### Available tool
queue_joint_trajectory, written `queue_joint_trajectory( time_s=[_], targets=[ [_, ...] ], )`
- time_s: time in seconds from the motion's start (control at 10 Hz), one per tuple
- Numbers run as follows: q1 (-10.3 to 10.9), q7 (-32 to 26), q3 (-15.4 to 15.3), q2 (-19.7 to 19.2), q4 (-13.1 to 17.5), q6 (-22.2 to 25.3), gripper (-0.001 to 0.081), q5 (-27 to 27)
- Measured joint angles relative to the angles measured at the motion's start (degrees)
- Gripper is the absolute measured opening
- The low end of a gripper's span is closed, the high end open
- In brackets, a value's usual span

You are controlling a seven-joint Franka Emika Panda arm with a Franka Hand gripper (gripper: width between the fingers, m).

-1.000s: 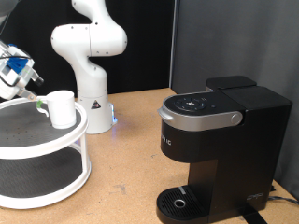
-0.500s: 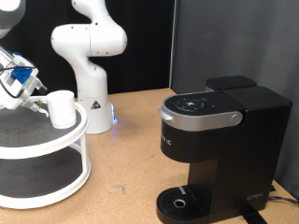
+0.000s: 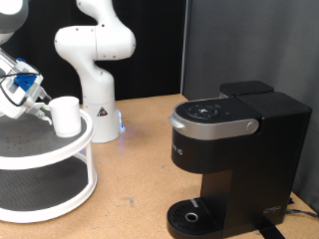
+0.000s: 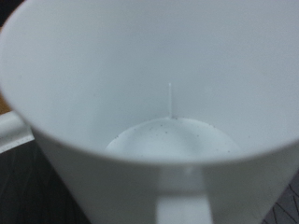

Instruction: Make a cup of coffee with the keurig machine

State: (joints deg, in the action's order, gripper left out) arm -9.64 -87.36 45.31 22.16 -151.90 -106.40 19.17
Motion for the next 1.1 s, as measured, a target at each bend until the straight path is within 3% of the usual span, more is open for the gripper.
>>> queue_joint_trajectory(
  time_s=[0.1, 0.2, 0.3, 0.4, 0.5, 0.8, 1.1],
  targets=[
    [0.05, 0.00, 0.00, 0.00, -0.01, -0.01, 0.0624, 0.18],
    [0.10, 0.00, 0.00, -0.01, -0.02, -0.04, 0.0452, 0.32],
    [0.12, 0.00, 0.00, -0.01, -0.02, -0.06, 0.0452, 0.40],
    [0.13, 0.00, 0.00, -0.01, -0.02, -0.06, 0.0251, 0.49],
    [0.13, 0.00, 0.00, -0.01, -0.02, -0.06, 0.0099, 0.67],
    [0.14, 0.10, 0.00, -0.01, 0.23, 0.63, 0.0069, 1.17],
    [0.13, 1.05, -0.01, 0.16, 3.01, 6.16, 0.0069, 2.17]
  ],
)
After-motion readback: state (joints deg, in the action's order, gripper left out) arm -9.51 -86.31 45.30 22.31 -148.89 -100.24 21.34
